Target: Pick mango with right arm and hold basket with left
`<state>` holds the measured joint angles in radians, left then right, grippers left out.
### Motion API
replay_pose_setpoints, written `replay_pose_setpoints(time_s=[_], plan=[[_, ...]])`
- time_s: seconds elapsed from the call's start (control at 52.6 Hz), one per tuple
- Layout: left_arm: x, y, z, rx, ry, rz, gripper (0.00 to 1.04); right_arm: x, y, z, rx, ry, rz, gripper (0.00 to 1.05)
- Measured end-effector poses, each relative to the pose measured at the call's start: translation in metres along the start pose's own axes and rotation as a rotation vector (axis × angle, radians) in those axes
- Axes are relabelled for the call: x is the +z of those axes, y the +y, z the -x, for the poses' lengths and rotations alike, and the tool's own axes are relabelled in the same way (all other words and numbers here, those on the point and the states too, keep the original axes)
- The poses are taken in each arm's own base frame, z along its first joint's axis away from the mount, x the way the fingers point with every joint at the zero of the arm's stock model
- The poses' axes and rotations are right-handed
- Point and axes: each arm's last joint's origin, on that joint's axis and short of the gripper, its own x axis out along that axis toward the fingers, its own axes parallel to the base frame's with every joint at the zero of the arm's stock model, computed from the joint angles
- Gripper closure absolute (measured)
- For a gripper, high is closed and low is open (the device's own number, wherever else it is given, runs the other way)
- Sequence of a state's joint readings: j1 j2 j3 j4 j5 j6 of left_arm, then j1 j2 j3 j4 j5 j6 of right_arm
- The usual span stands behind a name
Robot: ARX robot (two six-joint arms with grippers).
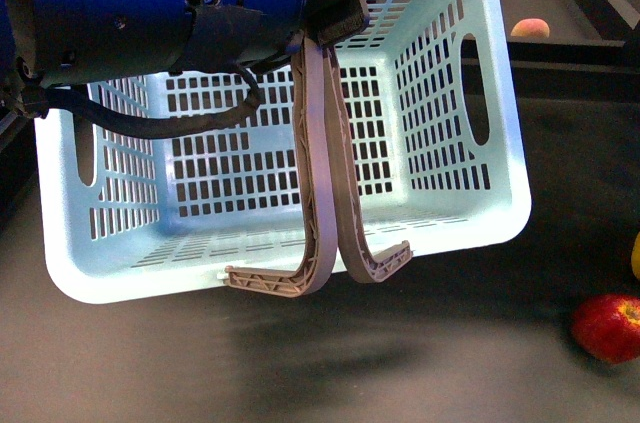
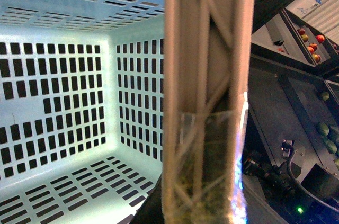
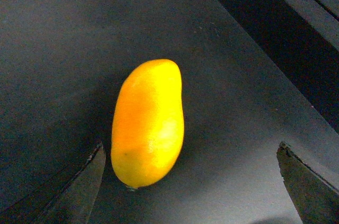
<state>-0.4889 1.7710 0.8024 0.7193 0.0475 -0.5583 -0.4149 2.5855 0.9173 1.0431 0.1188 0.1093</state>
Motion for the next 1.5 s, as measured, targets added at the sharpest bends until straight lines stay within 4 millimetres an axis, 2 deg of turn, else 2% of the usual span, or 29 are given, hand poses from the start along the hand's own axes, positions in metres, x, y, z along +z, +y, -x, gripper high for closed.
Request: replay_pose_setpoints(time_s=[0.418, 0.78, 1.236, 1.503], plan=[[0.0, 0.0, 0.0, 0.002, -0.001, 0.0, 0.99, -0.002, 0.005, 0.001, 0.033, 0.011, 0.013, 0.08], [0.0, 0.0, 0.0, 0.0, 0.0, 0.0, 0.99, -0.015, 0.004, 0.016, 0.047, 0.048, 0.033, 0.08], [0.0, 0.0, 0.0, 0.001, -0.001, 0.0, 0.99, -0.011, 0.015, 0.024, 0.082, 0.041, 0.049, 0.08], [0.0, 0.0, 0.0, 0.001, -0.001, 0.0, 0.99, -0.003, 0.017, 0.015, 0.07, 0.04, 0.049, 0.08]])
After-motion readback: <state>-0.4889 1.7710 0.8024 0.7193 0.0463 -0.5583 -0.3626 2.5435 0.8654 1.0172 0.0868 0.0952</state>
